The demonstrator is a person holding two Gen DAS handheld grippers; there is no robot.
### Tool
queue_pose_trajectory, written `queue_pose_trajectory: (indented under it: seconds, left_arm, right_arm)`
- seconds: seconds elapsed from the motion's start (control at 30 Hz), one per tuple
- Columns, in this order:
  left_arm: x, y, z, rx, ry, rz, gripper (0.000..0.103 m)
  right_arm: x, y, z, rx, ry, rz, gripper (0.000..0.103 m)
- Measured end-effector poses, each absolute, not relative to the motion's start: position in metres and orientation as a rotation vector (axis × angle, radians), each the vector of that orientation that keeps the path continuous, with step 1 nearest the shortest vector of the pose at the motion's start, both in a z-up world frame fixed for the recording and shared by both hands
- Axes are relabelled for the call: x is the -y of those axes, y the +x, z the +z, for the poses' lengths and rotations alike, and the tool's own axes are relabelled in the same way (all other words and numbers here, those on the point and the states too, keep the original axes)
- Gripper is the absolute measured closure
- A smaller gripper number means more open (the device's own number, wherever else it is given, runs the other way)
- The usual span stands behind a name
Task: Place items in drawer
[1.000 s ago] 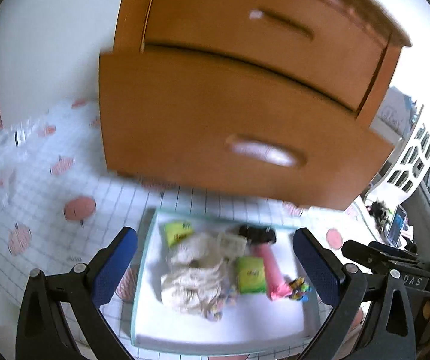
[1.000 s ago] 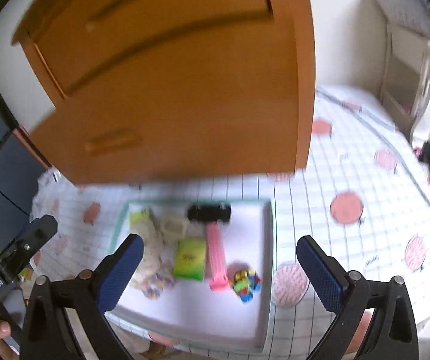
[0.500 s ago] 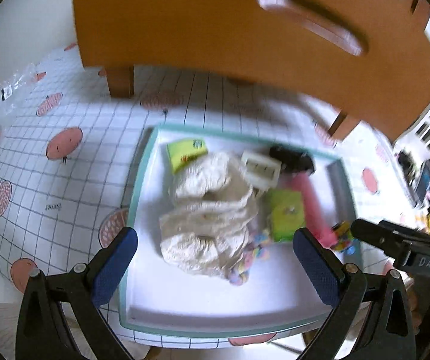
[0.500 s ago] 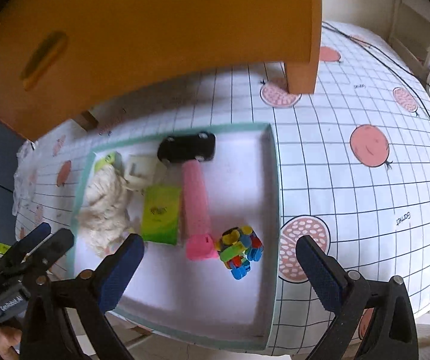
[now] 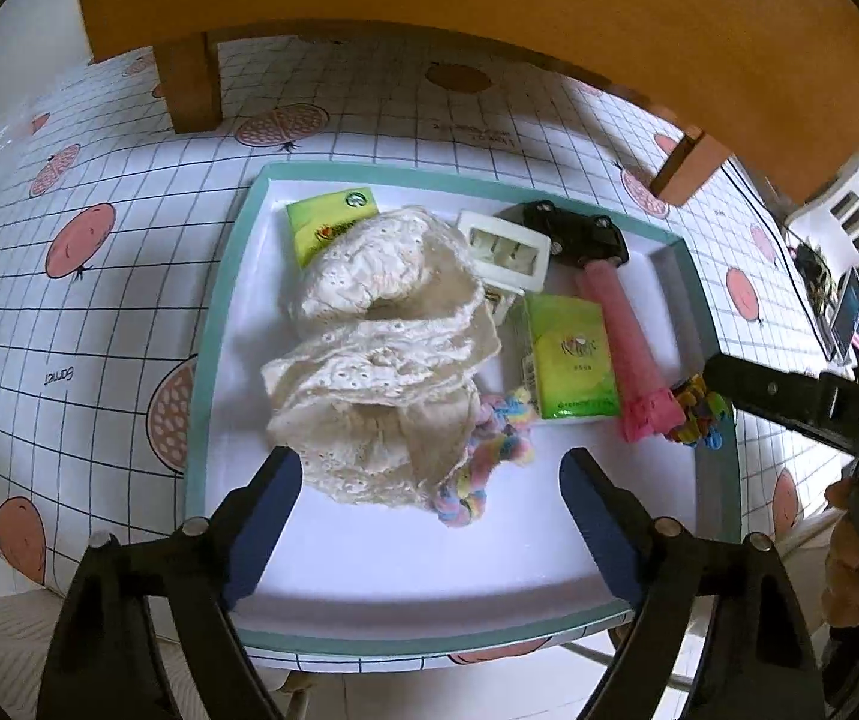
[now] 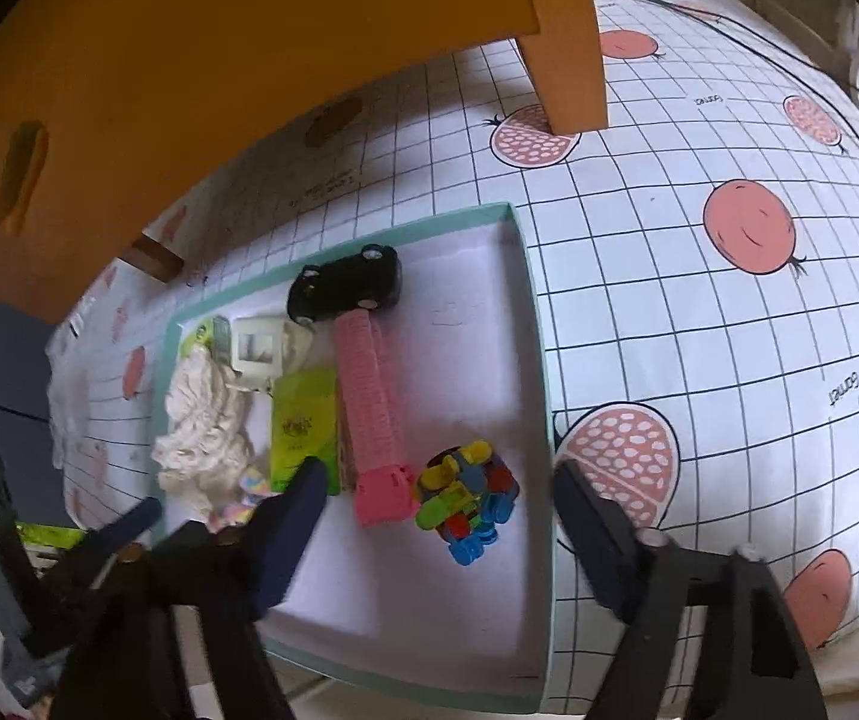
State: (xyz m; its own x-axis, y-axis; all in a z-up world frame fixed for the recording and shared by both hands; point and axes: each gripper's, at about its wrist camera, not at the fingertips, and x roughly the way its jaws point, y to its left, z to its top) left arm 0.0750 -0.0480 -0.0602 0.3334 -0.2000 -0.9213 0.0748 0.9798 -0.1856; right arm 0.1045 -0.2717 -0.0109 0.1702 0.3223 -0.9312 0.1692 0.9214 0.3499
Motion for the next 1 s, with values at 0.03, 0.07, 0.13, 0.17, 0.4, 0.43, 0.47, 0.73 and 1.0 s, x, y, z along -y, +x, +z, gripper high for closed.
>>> queue_pose_trajectory:
  seconds: [0.03, 0.07, 0.13, 0.17, 0.4, 0.43, 0.47, 0.73, 1.0]
  left_arm:
    - [0.050, 0.075, -0.061, -1.221, -0.109, -0.185, 0.015]
    - [0.052, 0.075, -0.062, -1.223, -0.101, -0.190, 0.015]
    - [0.055, 0.075, -0.063, -1.223, -0.088, -0.201, 0.017]
    - [0.056, 0.074, -0.063, -1.224, -0.082, -0.207, 0.024]
    - [0.064, 0.072, -0.069, -1.256, -0.045, -0.237, 0.042]
    - [0.065, 0.072, -0.070, -1.257, -0.039, -0.242, 0.043]
    - [0.066, 0.071, -0.070, -1.257, -0.034, -0.245, 0.045]
    - [0.072, 0.069, -0.067, -1.249, -0.015, -0.283, 0.066]
    - [0.075, 0.069, -0.069, -1.264, -0.007, -0.300, 0.067]
  right_arm:
    - [0.271, 0.104, -0.011, -1.409, 0.423, 0.115, 0.031]
    - [0.270, 0.104, -0.012, -1.412, 0.423, 0.119, 0.032]
    - [0.268, 0.104, -0.013, -1.419, 0.420, 0.135, 0.036]
    - [0.267, 0.104, -0.014, -1.421, 0.413, 0.141, 0.036]
    - [0.263, 0.104, -0.024, -1.457, 0.372, 0.137, 0.036]
    - [0.264, 0.104, -0.025, -1.463, 0.381, 0.138, 0.036]
    - [0.265, 0.104, -0.026, -1.465, 0.391, 0.137, 0.037]
    - [0.260, 0.105, -0.030, -1.479, 0.383, 0.152, 0.045]
    - [0.258, 0.108, -0.039, -1.487, 0.389, 0.136, 0.050]
